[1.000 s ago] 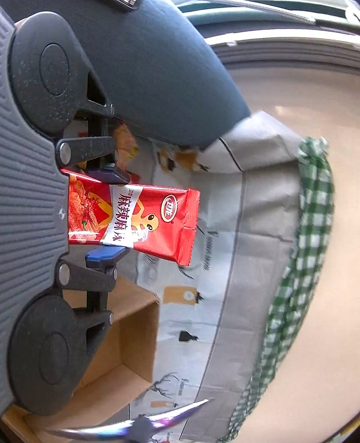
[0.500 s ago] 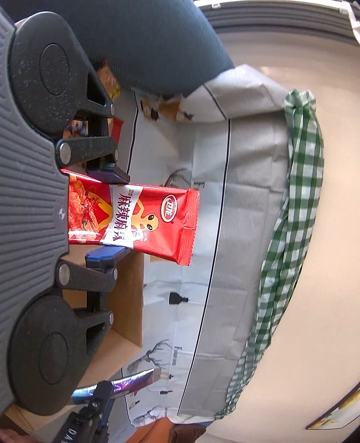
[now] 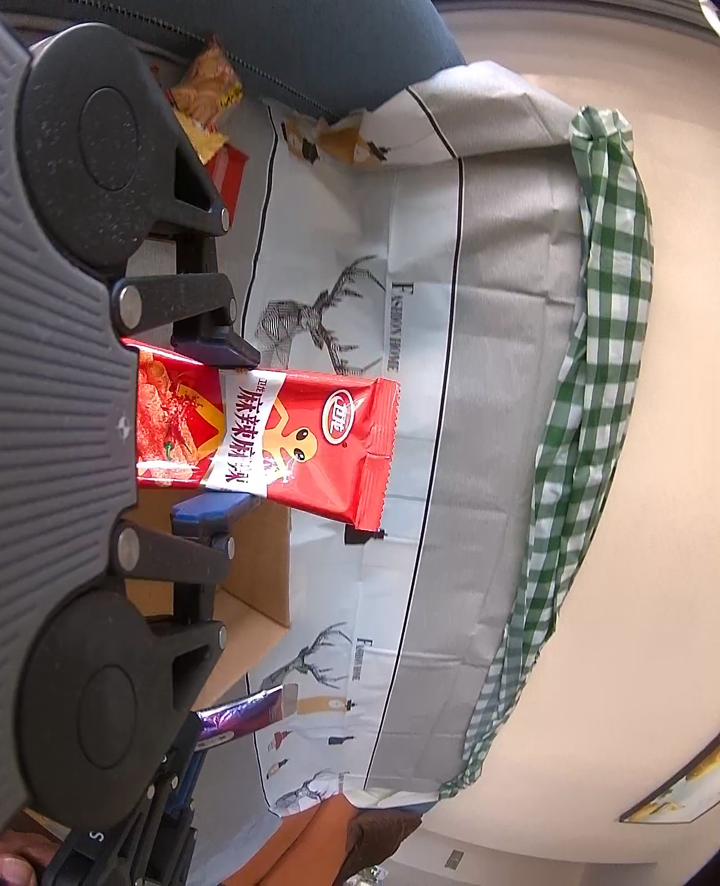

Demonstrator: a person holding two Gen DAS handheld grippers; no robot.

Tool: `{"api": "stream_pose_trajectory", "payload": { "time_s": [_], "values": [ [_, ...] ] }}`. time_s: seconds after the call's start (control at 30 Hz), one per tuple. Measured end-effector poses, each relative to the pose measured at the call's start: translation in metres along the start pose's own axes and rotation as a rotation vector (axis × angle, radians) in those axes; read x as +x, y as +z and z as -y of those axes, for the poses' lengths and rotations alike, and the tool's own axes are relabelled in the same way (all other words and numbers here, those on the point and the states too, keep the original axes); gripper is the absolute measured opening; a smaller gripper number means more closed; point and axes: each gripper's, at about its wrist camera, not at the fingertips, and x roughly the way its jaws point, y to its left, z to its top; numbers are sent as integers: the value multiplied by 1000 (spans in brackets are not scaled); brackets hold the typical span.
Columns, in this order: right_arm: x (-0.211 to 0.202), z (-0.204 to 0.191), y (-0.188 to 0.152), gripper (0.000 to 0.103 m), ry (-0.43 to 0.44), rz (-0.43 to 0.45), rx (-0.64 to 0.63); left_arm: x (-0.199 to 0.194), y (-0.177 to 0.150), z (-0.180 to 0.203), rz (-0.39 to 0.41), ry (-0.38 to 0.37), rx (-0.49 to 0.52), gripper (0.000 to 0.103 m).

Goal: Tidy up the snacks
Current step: 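Carry the red bag with the left gripper while the right carries the tube pack over the box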

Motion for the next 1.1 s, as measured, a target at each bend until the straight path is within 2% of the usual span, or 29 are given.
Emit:
{"api": "stream_pose_trajectory", "payload": {
  "time_s": [0.43,1.1],
  "values": [
    [-5,11,-6,20,-46,2,17,-4,-12,52,62,-109,124,52],
    [-5,9,-9,21,-60,9,15,2,-13,53,48,-136,104,52]
  ]
}}
